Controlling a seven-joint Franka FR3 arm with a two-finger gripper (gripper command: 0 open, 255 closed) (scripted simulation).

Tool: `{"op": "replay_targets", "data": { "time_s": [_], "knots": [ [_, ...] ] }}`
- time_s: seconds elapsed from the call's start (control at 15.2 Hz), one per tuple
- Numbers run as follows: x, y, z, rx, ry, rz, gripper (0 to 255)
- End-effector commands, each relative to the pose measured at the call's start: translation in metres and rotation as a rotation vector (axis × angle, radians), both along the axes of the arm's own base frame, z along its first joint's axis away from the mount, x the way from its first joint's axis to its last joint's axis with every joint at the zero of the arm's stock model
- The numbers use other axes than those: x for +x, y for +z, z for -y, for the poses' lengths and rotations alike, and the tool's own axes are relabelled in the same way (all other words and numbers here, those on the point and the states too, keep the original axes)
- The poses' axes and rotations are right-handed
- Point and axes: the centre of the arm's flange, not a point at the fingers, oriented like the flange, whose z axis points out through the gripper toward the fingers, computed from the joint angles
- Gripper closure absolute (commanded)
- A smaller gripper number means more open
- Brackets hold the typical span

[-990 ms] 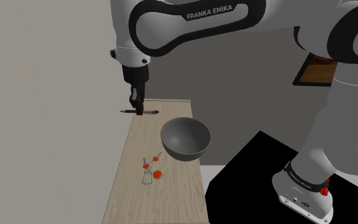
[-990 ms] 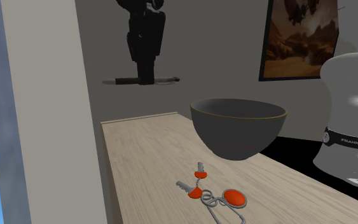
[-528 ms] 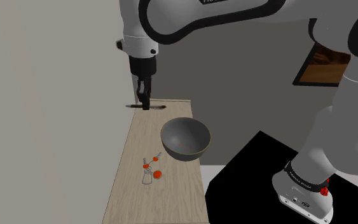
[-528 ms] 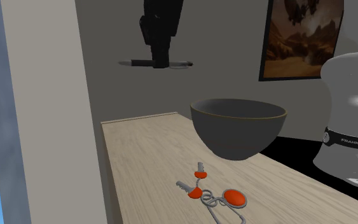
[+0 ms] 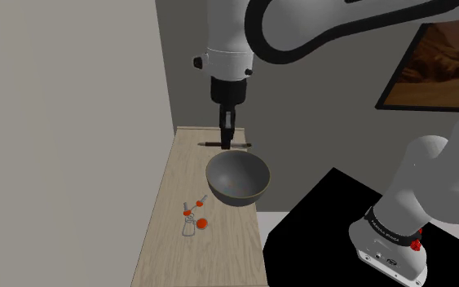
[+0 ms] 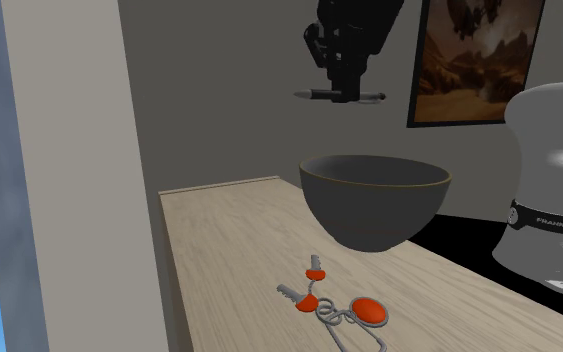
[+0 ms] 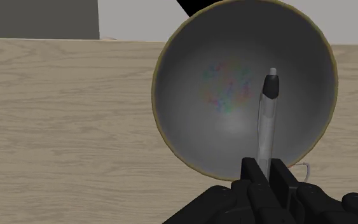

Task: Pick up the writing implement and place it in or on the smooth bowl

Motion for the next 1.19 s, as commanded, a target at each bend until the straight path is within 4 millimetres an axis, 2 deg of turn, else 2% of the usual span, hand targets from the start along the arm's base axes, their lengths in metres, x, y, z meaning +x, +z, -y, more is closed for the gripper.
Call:
{"op": "replay_targets", "data": {
  "time_s": [0.0,0.07,1.06,1.12],
  "knots": [
    [-0.021,0.002,0.014,0.0,-0.001,0.0,255],
    [-0.03,0.002,0.02,0.0,-0.001,0.0,255],
    [-0.03,-0.077,0.02,0.0,-0.001,0.0,255],
    [-0.03,-0.077,0.02,0.0,-0.001,0.0,255]
  ]
}}
